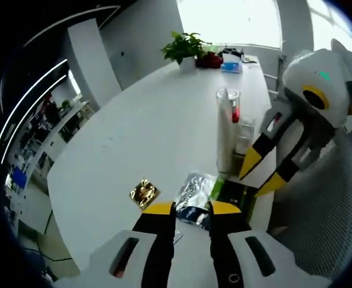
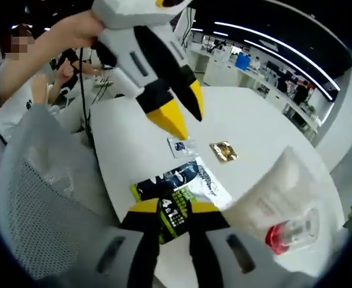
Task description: Arrange the skincare products in the storage area until every visible bottle or jar stands upright without overlapping.
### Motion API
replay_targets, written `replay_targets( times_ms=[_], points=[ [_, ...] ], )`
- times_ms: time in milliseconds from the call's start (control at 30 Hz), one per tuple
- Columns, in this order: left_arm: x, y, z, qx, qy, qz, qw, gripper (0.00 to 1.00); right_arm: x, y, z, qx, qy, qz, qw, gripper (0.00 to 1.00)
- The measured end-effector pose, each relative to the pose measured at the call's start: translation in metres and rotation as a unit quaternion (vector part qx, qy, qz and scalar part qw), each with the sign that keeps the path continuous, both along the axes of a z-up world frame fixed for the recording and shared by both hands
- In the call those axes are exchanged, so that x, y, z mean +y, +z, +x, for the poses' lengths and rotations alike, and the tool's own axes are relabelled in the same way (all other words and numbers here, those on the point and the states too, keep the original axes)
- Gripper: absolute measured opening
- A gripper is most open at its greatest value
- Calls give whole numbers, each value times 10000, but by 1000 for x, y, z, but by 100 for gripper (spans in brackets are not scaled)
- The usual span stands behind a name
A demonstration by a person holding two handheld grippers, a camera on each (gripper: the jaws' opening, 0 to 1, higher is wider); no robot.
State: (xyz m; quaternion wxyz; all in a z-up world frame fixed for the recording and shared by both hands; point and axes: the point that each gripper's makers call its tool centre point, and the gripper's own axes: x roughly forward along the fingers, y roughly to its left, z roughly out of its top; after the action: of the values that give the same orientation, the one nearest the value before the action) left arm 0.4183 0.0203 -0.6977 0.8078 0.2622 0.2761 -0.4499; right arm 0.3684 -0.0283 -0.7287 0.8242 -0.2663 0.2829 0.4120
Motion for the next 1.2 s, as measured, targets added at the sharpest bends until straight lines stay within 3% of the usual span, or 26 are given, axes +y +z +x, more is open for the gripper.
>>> replay_targets(
  times_ms=[533, 633, 1200],
  points=[
    [5, 18, -20, -68, 420, -402, 9983, 23, -34, 56, -2, -431, -543, 594, 9958, 25],
    [3, 21, -21, -52, 518, -548, 9971, 25, -45, 61, -2, -478, -645, 591, 9950, 27],
    [11, 31, -27, -115, 870, -603, 9943, 43, -92, 84, 1, -577, -1185, 754, 9884, 45]
  ],
)
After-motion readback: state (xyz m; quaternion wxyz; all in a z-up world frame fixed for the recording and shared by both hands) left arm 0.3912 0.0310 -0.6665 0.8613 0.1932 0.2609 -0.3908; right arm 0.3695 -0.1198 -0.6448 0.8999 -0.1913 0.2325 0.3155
